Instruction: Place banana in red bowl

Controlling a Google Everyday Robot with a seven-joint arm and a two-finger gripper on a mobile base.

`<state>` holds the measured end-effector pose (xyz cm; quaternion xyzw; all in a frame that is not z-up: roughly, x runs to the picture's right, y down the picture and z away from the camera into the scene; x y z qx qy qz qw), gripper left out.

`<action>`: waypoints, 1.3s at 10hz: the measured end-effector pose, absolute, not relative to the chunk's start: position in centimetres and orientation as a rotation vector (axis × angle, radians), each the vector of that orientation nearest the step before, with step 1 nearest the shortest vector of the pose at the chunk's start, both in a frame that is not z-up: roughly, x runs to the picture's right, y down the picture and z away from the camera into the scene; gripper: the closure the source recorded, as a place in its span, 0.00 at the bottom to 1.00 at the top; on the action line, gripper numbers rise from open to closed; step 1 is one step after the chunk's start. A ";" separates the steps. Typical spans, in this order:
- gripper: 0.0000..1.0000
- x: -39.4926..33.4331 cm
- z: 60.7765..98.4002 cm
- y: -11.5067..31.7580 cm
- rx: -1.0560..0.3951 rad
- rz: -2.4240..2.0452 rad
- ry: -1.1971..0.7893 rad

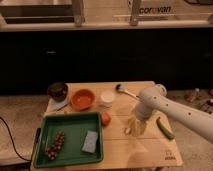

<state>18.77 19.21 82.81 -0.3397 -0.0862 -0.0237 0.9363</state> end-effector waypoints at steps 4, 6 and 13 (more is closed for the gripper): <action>0.20 18.7 82.8 19.5 -0.675 -0.086 -0.210; 0.20 18.2 82.9 19.8 -0.666 -0.121 -0.247; 0.54 16.3 83.6 21.0 -0.673 -0.219 -0.337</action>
